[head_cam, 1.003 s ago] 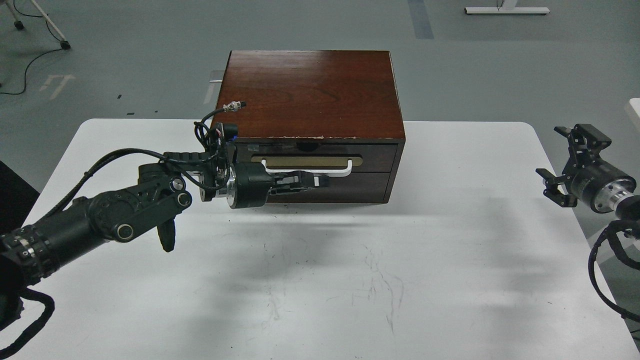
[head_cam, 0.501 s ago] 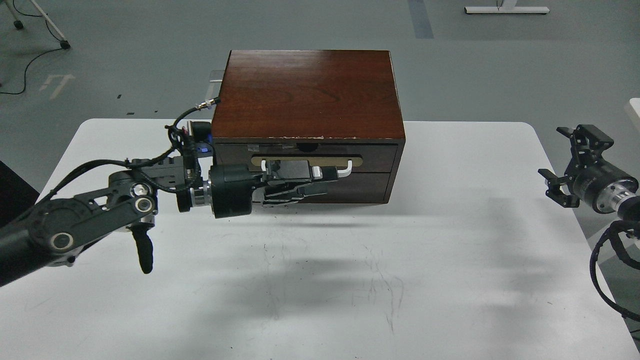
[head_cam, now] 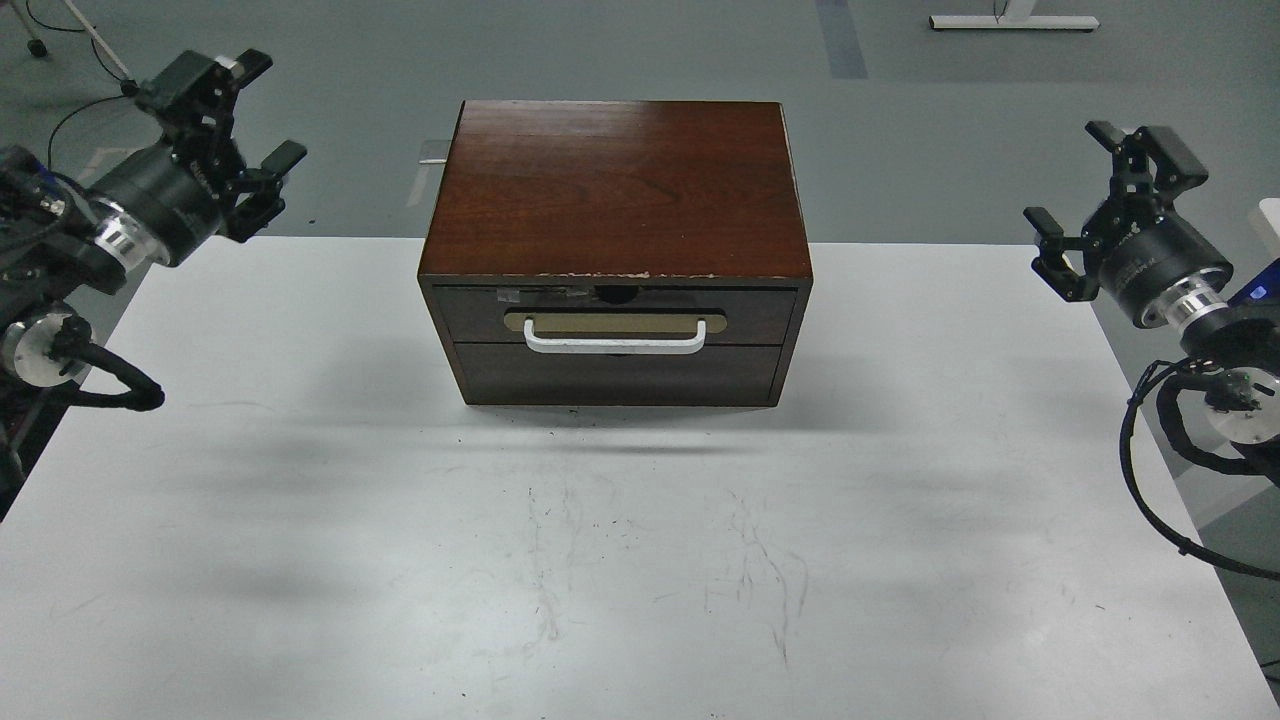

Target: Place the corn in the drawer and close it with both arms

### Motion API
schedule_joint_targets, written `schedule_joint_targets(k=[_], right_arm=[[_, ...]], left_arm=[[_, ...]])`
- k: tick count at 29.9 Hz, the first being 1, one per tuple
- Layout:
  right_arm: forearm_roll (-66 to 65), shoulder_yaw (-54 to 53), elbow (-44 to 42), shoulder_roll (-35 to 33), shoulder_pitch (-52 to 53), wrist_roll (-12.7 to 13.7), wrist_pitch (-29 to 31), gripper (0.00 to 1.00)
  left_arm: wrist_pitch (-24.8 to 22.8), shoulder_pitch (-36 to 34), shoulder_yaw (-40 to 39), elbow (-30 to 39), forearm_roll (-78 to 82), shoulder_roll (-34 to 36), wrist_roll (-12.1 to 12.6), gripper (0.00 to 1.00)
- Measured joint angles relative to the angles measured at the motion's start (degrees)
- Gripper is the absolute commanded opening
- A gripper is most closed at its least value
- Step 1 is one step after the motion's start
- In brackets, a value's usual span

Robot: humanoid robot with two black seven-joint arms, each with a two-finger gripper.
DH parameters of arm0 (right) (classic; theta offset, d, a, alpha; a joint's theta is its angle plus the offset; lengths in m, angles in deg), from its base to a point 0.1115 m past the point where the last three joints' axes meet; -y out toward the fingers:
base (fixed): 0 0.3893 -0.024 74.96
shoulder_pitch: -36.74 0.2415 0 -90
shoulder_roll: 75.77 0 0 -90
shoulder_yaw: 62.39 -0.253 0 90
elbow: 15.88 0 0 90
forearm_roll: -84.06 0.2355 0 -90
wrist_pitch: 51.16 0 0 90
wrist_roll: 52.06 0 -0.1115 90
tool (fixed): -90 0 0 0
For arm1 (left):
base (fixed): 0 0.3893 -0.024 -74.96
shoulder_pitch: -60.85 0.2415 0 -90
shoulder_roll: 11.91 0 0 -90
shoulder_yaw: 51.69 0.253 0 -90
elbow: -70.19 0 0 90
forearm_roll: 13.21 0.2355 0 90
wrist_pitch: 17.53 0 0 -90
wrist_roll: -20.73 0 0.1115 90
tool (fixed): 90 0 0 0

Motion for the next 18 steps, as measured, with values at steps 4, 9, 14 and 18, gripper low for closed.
schedule_joint_targets(k=[4, 9, 14, 18], right_arm=[[-1.2, 0.3, 1.9, 1.9, 0.2, -1.3, 0.0, 1.0], [-4.5, 1.0, 2.1, 4.3, -0.3, -1.2, -0.5, 1.0], [-4.8, 0.6, 1.7, 4.5, -0.5, -1.0, -0.9, 1.0], [-4.7, -0.2, 1.9, 4.6, -0.4, -1.0, -1.1, 1.0]], left_arm=[[0.0, 3.1, 0.1, -4.1, -10.0, -1.1, 9.8, 0.98], [0.0, 4.1, 0.1, -4.6, -13.5, -1.2, 12.0, 0.98], [0.0, 4.2, 0.0, -4.1, -14.2, -1.3, 12.1, 0.98], [0.0, 4.3, -0.1, -2.6, -14.3, -1.2, 11.8, 0.98]])
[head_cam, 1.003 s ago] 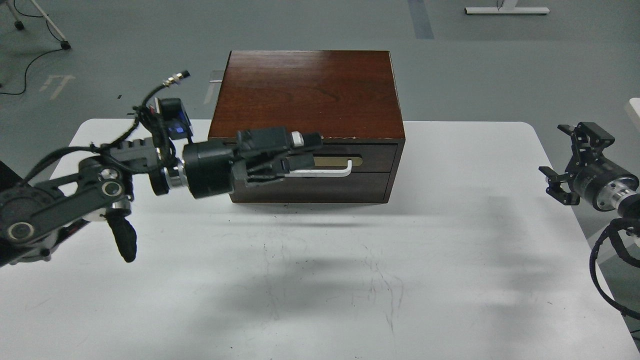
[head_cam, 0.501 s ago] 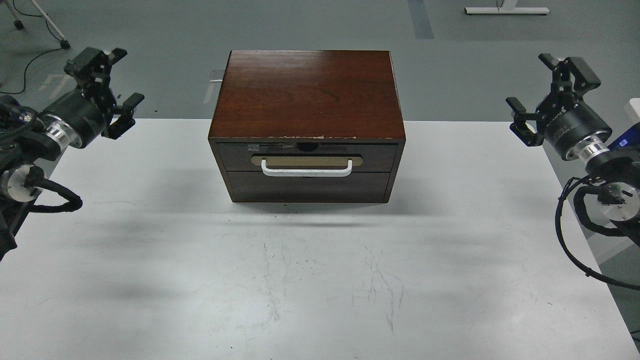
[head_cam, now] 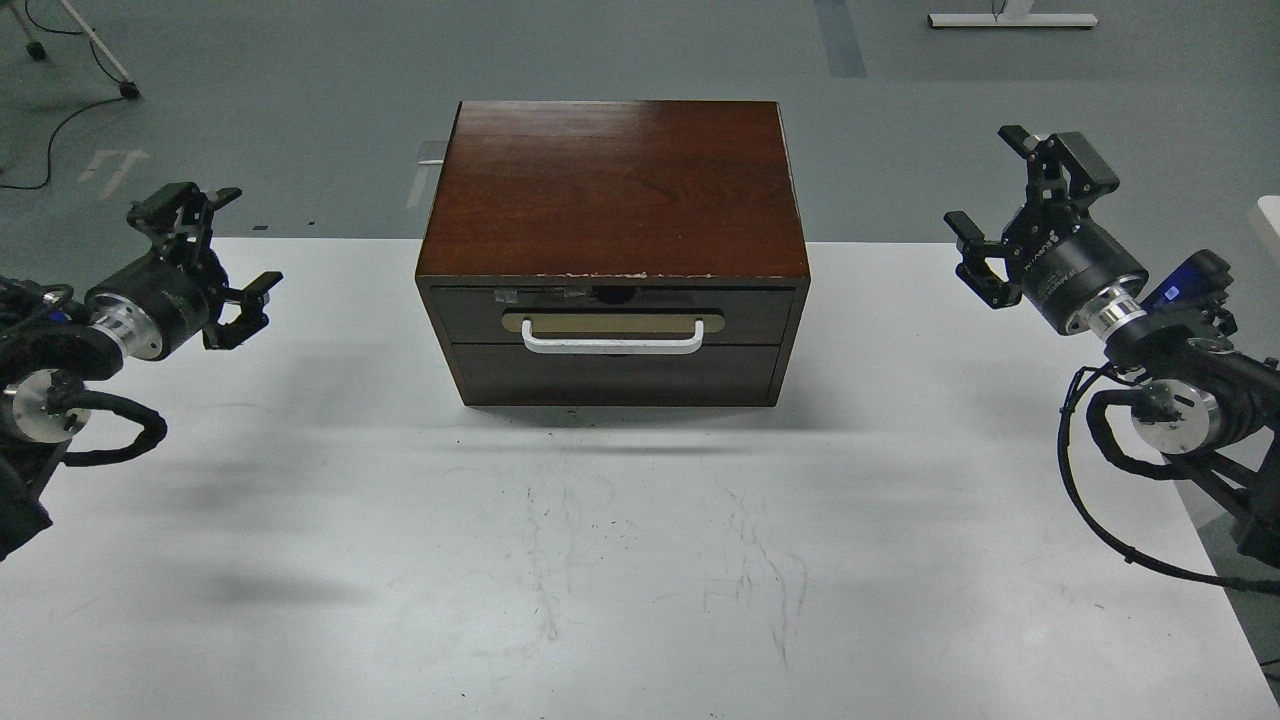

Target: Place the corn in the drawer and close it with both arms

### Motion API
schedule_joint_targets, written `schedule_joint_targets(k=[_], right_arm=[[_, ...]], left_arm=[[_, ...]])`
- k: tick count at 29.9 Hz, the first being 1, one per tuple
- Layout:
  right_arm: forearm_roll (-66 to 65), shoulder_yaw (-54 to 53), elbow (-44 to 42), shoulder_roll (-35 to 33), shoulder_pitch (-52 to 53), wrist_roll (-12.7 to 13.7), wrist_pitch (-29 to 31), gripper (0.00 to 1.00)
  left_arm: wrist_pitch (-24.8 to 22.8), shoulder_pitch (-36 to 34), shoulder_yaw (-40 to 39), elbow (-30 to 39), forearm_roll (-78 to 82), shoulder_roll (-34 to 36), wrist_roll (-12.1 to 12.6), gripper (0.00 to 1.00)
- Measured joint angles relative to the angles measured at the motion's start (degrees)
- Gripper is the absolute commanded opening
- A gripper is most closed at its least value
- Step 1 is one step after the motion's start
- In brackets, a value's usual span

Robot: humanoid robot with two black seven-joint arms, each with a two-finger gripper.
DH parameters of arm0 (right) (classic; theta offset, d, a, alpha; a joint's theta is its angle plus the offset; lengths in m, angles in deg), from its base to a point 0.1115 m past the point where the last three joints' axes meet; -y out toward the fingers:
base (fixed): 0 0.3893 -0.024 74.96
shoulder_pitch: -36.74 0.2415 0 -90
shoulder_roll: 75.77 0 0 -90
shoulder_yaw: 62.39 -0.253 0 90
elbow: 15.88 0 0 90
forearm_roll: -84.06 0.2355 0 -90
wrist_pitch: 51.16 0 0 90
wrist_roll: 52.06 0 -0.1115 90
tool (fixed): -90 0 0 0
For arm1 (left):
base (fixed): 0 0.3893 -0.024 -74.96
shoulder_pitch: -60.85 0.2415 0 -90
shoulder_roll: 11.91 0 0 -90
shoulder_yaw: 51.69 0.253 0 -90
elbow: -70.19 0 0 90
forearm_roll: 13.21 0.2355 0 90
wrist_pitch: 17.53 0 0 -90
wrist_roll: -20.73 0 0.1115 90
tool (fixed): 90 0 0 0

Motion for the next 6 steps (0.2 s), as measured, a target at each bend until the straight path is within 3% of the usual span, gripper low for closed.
schedule_joint_targets(k=[6], right_arm=[[0.2, -0.9, 1.8, -0.5, -0.5, 0.2, -0.9, 1.0]], left_arm=[[0.0, 0.2, -0.1, 3.6, 0.0, 0.3, -0.2, 0.98]])
